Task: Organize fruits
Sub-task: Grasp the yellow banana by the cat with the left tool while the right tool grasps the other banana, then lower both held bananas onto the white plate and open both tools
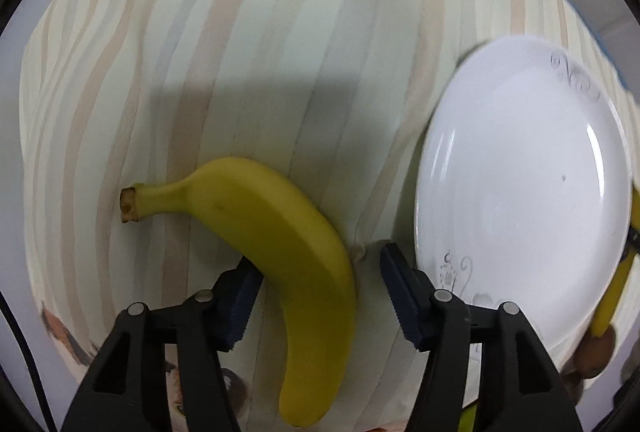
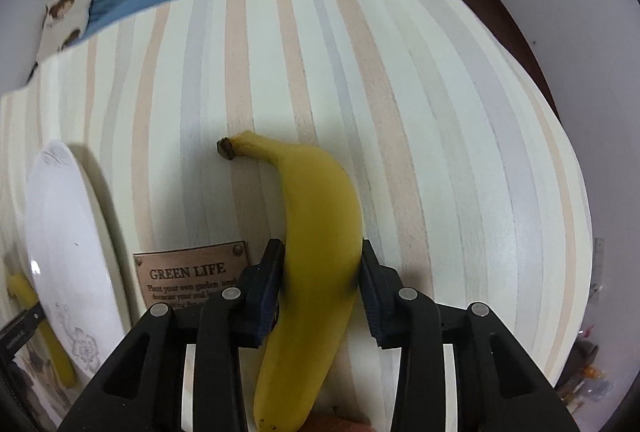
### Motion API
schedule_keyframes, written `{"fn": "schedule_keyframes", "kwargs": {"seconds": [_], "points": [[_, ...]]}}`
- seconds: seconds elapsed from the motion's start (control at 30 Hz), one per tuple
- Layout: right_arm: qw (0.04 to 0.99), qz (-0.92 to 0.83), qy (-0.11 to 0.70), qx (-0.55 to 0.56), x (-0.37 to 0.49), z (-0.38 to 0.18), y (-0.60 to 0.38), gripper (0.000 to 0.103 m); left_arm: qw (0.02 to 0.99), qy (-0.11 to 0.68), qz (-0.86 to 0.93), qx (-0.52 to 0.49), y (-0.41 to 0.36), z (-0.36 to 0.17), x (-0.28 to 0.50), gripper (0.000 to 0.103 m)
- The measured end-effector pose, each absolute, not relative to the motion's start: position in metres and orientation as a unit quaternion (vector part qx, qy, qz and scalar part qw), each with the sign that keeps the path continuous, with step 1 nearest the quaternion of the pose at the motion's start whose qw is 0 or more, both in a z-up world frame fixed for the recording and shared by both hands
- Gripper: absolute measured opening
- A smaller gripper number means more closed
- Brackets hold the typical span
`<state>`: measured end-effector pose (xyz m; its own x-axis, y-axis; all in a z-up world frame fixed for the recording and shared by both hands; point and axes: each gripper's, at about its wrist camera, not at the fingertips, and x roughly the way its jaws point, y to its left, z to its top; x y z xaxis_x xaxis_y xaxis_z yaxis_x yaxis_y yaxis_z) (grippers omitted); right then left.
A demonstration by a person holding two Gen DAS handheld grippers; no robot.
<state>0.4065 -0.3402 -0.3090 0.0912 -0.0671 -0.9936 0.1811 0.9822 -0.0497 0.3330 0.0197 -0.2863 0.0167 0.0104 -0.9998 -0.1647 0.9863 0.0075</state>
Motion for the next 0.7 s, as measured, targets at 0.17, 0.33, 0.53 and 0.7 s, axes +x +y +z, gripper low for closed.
{"fn": "schedule_keyframes", "kwargs": {"seconds": [0.17, 0.33, 0.53, 0.7], "points": [[0.729, -0.081, 0.677, 0.057, 0.408, -0.302, -0.343, 0.041, 0.716, 0.694, 0.063, -0.044, 0.008, -0.274, 0.33, 0.045], [0.718, -0.069, 0.689, 0.073, 0.407, -0.301, -0.348, 0.046, 0.712, 0.698, 0.063, -0.031, 0.001, -0.274, 0.311, 0.051], [0.723, -0.08, 0.685, 0.053, 0.417, -0.318, -0.344, 0.042, 0.718, 0.691, 0.064, -0.06, 0.005, -0.264, 0.302, 0.032], [0.74, -0.076, 0.667, 0.047, 0.402, -0.311, -0.335, 0.04, 0.726, 0.682, 0.057, -0.062, 0.018, -0.242, 0.294, 0.031]]}}
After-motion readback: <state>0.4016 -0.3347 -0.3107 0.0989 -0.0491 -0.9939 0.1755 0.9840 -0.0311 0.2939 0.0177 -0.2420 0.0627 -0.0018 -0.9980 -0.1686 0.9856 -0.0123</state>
